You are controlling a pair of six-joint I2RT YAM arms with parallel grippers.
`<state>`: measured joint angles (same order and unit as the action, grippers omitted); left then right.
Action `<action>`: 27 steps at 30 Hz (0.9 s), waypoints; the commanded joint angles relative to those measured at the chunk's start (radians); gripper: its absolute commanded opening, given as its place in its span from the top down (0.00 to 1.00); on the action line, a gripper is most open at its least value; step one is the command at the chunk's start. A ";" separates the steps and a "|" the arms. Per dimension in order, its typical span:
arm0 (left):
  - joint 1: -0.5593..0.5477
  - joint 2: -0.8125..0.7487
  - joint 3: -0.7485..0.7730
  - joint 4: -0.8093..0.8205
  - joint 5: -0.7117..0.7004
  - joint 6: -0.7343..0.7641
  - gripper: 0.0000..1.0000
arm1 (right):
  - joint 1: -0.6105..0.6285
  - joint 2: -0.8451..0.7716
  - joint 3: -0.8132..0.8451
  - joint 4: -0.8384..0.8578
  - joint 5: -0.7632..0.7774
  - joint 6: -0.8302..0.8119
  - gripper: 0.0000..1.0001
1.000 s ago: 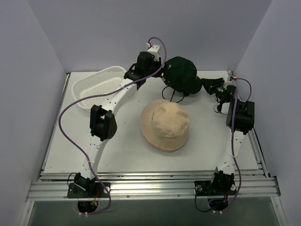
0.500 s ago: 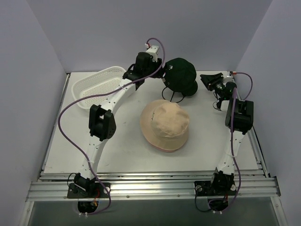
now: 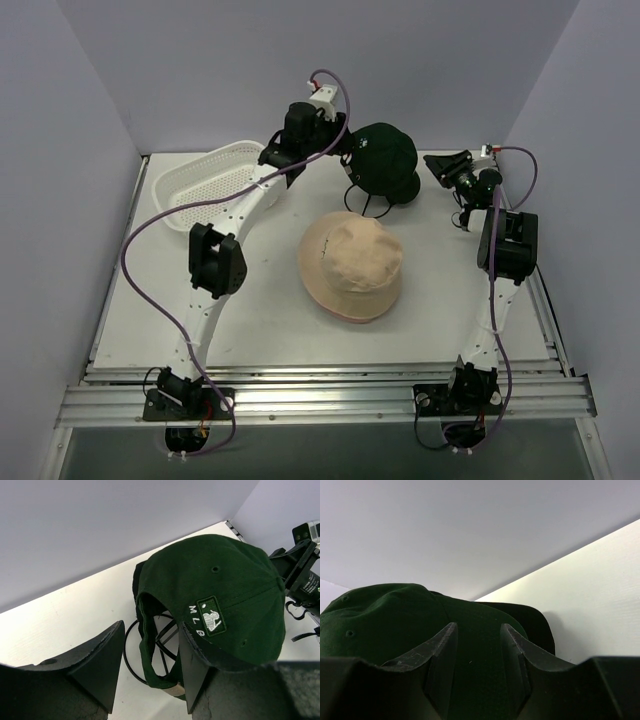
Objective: Stack the hats
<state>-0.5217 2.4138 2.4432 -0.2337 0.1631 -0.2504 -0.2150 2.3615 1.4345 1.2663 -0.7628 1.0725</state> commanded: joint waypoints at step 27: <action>0.000 0.140 0.116 0.045 -0.037 -0.024 0.44 | -0.012 -0.039 0.033 0.059 -0.012 -0.037 0.64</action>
<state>-0.5217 2.5313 2.5134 -0.2211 0.1535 -0.2691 -0.2184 2.3615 1.4345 1.2602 -0.7631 1.0481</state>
